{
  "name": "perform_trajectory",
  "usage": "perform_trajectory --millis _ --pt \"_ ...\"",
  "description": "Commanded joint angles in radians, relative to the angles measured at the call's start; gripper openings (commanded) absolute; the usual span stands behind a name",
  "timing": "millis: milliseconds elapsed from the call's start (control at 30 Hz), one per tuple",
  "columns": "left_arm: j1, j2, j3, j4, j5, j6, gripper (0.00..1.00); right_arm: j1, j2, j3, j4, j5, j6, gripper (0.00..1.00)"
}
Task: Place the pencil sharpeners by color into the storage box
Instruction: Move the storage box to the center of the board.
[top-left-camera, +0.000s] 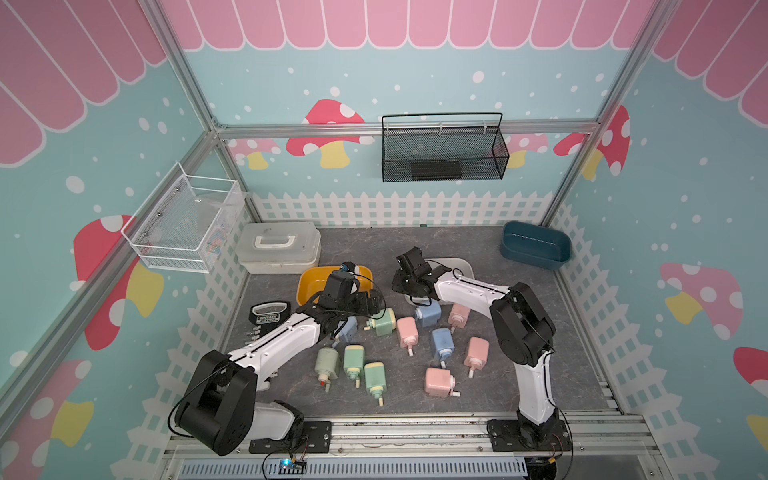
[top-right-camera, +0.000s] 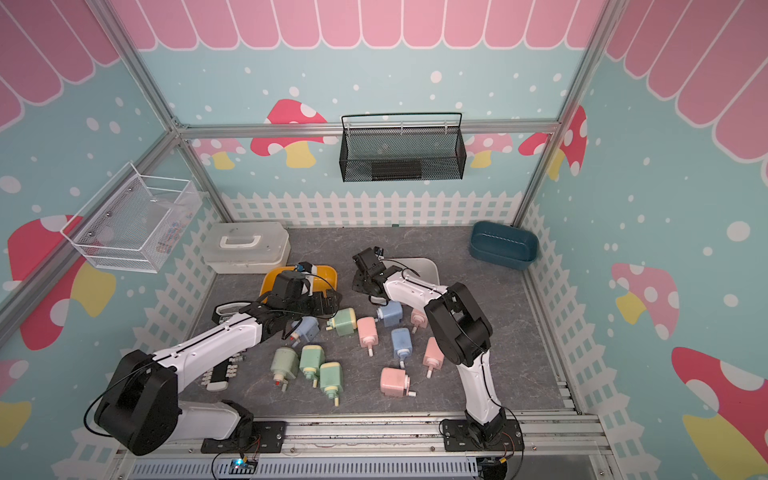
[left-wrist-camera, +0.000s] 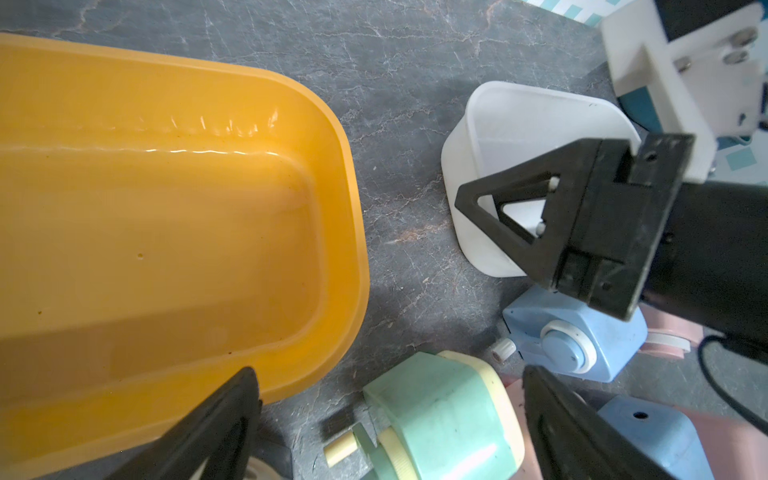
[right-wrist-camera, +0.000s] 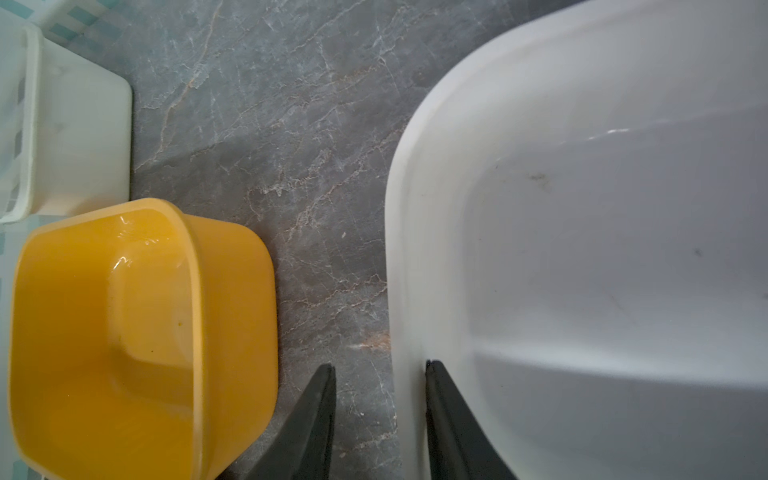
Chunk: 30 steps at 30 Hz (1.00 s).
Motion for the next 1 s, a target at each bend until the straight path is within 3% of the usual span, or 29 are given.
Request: perform_trajectory --millis 0,133,233,300,400,500,800,967 --pt "0.006 -0.006 0.033 -0.029 0.012 -0.013 0.99 0.002 -0.045 -0.014 0.039 -0.021 -0.103 0.39" --pt "0.002 0.010 0.033 -0.027 0.014 -0.028 0.99 0.001 -0.107 -0.042 -0.007 0.019 -0.237 0.58" --pt "-0.005 0.026 0.040 -0.027 0.013 -0.033 0.99 -0.010 -0.180 -0.095 -0.015 0.050 -0.337 0.89" --pt "-0.011 0.035 0.042 -0.027 -0.003 -0.043 0.99 -0.027 -0.224 -0.128 -0.019 0.050 -0.394 0.99" --pt "-0.021 0.049 0.037 -0.021 -0.015 -0.069 0.99 -0.065 -0.295 -0.182 -0.028 0.045 -0.516 0.98" --pt "-0.030 0.060 0.036 -0.011 -0.026 -0.085 0.99 -0.121 -0.349 -0.217 -0.074 -0.040 -0.693 0.98" --pt "-0.037 0.075 0.048 0.012 -0.062 -0.120 0.99 -0.340 -0.413 -0.286 -0.148 -0.003 -0.753 0.96" --pt "-0.038 0.083 0.050 0.016 -0.092 -0.124 0.99 -0.409 -0.385 -0.279 -0.185 -0.051 -0.791 0.96"
